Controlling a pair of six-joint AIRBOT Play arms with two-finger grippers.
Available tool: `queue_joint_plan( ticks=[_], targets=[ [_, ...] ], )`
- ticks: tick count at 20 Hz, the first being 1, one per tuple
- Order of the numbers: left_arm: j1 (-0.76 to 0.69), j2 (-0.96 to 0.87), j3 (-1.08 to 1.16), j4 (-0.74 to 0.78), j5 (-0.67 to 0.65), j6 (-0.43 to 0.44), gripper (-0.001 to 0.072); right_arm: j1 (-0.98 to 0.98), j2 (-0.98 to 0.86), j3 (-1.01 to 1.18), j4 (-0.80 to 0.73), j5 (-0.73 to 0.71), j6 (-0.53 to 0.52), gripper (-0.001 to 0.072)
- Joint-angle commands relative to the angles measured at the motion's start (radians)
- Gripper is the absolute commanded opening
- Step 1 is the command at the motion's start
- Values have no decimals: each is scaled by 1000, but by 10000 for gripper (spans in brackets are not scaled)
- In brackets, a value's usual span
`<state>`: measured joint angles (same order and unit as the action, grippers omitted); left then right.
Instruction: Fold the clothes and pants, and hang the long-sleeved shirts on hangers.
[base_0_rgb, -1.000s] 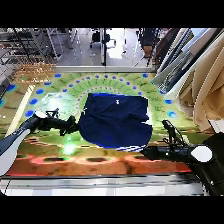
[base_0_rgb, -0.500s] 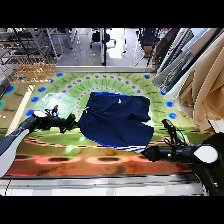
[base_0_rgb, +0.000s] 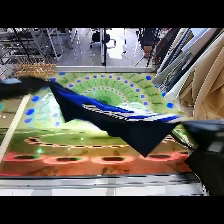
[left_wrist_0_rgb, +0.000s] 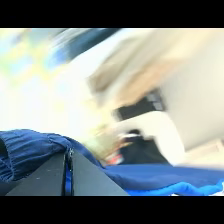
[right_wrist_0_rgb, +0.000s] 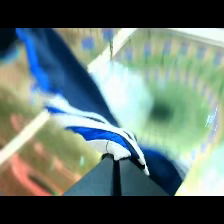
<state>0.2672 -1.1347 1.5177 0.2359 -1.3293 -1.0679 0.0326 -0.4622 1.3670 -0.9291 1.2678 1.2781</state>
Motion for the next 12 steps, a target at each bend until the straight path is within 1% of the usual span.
queue_joint_plan(
  ticks=[1, 3, 5, 6, 7, 8, 10, 12],
  targets=[
    [45, 153, 261, -147, -84, 65, 3, 0, -29, 337, -14, -61, 43, 7],
    [67, 185, 402, -137, -51, 93, 3, 0, -80, 480, -30, -116, 39, 7],
    [79, 192, 491, -11, 13, 108, 2, 0, -148, 568, -95, -143, 26, 7],
    [78, 187, 495, 77, 52, 99, 3, 0, -187, 587, -145, -143, 26, 7],
    [77, 164, 493, 158, 64, 56, 2, 0, -237, 589, -209, -140, 28, 7],
    [77, 124, 491, 206, 49, 12, 3, 0, -303, 589, -272, -113, 46, 7],
    [47, 19, 442, 222, 11, -10, 3, 1, -467, 580, -296, -51, 52, 7],
    [-37, -101, 354, 280, 5, -10, 3, 1, -661, 541, -269, -21, 52, 7]
  ],
)
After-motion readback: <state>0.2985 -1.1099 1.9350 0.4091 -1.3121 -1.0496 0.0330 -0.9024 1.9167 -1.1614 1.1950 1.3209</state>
